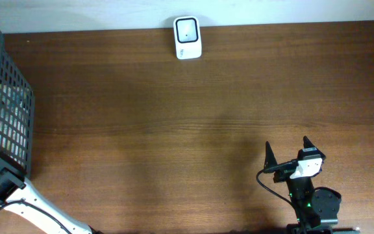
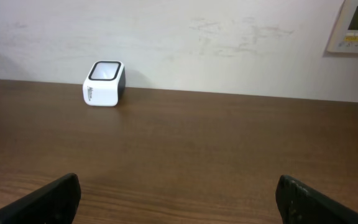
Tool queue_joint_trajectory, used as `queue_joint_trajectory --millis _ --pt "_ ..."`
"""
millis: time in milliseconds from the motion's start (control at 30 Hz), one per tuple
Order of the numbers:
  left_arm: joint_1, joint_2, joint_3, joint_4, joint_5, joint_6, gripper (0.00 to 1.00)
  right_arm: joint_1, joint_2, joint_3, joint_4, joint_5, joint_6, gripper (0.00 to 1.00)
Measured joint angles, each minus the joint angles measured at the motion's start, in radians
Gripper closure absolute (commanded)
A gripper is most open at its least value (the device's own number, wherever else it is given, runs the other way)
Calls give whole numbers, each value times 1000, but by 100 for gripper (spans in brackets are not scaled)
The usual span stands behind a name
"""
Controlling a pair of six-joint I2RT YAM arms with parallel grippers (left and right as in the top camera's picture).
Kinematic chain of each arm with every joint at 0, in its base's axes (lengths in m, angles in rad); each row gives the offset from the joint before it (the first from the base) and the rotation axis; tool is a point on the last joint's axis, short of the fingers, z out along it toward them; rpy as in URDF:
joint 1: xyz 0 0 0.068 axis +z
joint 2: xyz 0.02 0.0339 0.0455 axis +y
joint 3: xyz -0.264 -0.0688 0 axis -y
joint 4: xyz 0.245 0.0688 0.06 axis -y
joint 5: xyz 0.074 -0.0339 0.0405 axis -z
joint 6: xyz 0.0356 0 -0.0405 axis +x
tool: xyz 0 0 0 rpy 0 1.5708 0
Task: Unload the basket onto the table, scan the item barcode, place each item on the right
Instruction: 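Pick a yellow snack bag from the basket with the left gripper, place it center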
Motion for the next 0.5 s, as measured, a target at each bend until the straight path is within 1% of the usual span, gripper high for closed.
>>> queue_joint_trajectory --millis 33,67,100,167,233,333,367,400,467,500 --pt "0 0 6 -19 0 3 84 0 0 0 0 0 0 1" --pt "3 0 17 -57 4 4 100 0 0 0 0 0 0 1" --pt "3 0 23 -75 5 -2 100 0 0 0 0 0 0 1" --pt "6 -2 58 -120 -4 -82 100 0 0 0 0 0 0 1" --pt "8 8 138 -210 -40 -163 100 0 0 0 0 0 0 1" --pt "19 8 398 -325 -66 -240 100 0 0 0 0 0 0 1" --pt "20 0 529 -376 -71 -258 100 0 0 0 0 0 0 1" --pt "19 -59 667 -422 -72 -276 100 0 0 0 0 0 0 1" --pt "10 -162 801 -504 -49 -287 100 0 0 0 0 0 0 1" --pt "-7 -231 855 -549 -3 -290 100 0 0 0 0 0 0 1"
